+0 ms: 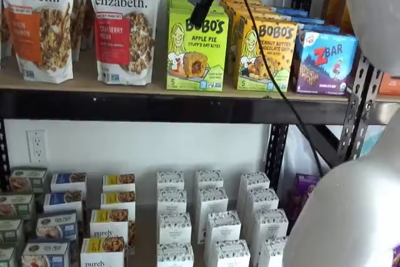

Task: Pick the green box on the top shelf, the fourth from the left

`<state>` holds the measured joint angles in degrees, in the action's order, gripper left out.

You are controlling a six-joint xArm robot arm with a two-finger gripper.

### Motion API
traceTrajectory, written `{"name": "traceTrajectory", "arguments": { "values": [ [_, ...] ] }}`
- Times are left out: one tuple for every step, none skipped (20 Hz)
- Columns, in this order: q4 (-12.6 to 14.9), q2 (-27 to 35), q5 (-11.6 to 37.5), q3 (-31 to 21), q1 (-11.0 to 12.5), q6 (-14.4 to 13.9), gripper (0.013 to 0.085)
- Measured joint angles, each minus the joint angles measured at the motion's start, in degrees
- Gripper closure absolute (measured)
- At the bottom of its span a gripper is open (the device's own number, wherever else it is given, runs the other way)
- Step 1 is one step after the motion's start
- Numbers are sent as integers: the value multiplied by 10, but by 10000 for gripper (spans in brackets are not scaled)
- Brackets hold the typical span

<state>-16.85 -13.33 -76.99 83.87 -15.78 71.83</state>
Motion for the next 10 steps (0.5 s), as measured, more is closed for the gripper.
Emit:
{"name": "traceTrajectory", "arguments": {
  "values": [
    [2, 4, -4, 4, 2, 2, 130],
    [5, 10, -12, 11, 3, 4, 130],
    [8, 15, -20, 17, 5, 6, 130],
    [11, 20, -25, 21, 6, 7, 130],
    [13, 22, -28, 24, 6, 8, 130],
    [16, 26, -31, 27, 7, 10, 130],
    [18, 29, -36, 30, 8, 11, 130],
    [20, 34, -43, 35, 9, 12, 130],
    [22, 38, -48, 40, 10, 13, 130],
    [25, 43, -57, 47, 11, 14, 130]
  ]
}}
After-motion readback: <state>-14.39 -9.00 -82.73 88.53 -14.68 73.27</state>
